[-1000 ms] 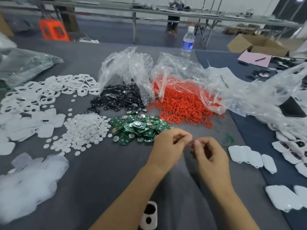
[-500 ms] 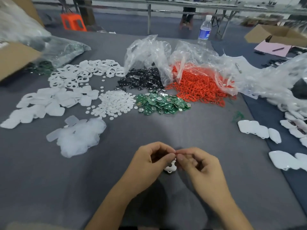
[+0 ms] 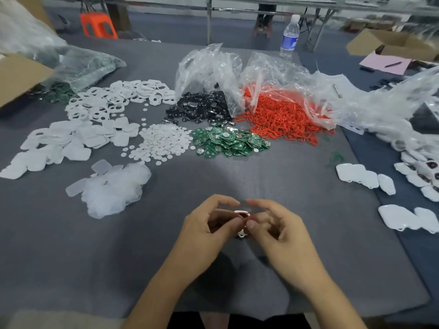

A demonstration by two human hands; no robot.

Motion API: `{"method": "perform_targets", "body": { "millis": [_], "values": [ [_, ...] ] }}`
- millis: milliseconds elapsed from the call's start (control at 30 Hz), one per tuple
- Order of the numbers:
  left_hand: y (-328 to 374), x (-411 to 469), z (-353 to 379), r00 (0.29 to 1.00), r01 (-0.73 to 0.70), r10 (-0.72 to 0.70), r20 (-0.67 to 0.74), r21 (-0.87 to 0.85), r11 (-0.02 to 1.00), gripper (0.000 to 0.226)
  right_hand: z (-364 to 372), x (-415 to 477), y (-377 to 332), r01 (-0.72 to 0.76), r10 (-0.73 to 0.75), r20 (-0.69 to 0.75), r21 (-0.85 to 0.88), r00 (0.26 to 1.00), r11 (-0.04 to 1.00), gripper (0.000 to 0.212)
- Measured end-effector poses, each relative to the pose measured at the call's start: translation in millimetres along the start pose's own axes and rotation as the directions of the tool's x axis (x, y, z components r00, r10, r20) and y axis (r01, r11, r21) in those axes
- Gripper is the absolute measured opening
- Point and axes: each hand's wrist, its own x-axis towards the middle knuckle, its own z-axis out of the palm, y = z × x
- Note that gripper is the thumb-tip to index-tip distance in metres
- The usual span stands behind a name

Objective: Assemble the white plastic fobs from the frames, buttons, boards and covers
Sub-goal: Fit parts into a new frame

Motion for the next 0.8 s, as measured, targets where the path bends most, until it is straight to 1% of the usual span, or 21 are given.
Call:
{"method": "perform_targets", "body": {
  "millis": [67, 133, 233, 333, 400, 467, 567, 633, 733, 800],
  "values": [
    [-0.2, -1.2, -1.9, 1.0, -0.014, 0.013, 0.027, 0.051, 0.999, 0.03, -1.3, 0.4, 4.1, -0.003, 0.004, 0.017, -0.063, 1.0, 0.998, 0.039],
    [-1.2, -2.0, -3.9, 0.997, -0.054, 0.046, 0.055, 0.156, 0.986, 0.03, -0.2, -0.4, 7.9, 0.01, -0.006, 0.03, -0.122, 1.0, 0.992, 0.044],
    [-2.9, -1.8, -4.8, 0.993, -0.11, 0.091, 0.078, 0.305, 0.946, 0.026, 2.7, -3.9, 9.2, 0.034, -0.033, 0.011, -0.153, 0.999, 0.988, 0.041],
    [-5.6, -2.9, -4.1, 0.991, -0.135, 0.124, 0.053, 0.341, 0.93, 0.029, 1.4, -8.9, 10.1, 0.044, -0.041, 0.024, -0.163, 0.999, 0.986, 0.034],
    [-7.9, -4.1, -3.8, 0.989, -0.147, 0.141, 0.043, 0.363, 0.92, 0.033, -0.2, -10.5, 9.5, 0.007, 0.002, 0.077, -0.117, 0.997, 0.993, 0.019],
    [-10.2, -5.0, -3.5, 0.986, -0.165, 0.16, 0.045, 0.387, 0.907, 0.037, -2.3, -9.2, 8.9, -0.014, 0.025, 0.113, -0.093, 0.993, 0.996, 0.011],
    [-13.7, -5.9, -0.5, 0.982, -0.189, 0.173, 0.075, 0.432, 0.882, 0.039, -4.9, -4.9, 8.3, 0.006, 0.009, 0.125, -0.123, 0.992, 0.992, 0.014],
    [-15.4, -6.7, 0.8, 0.98, -0.2, 0.186, 0.074, 0.434, 0.879, 0.037, -6.3, -1.9, 7.1, 0.023, -0.004, 0.133, -0.142, 0.991, 0.99, 0.023],
    [-19.6, -6.4, -1.7, 0.979, -0.193, 0.2, 0.034, 0.466, 0.863, 0.048, -13.4, 6.6, 9.3, 0.087, -0.061, 0.108, -0.259, 0.992, 0.962, 0.029],
    [-21.5, -4.9, -3.4, 0.984, -0.151, 0.181, -0.005, 0.525, 0.838, 0.059, -19.6, 14.7, 10.7, 0.139, -0.108, 0.102, -0.379, 0.989, 0.915, 0.028]
  ]
}}
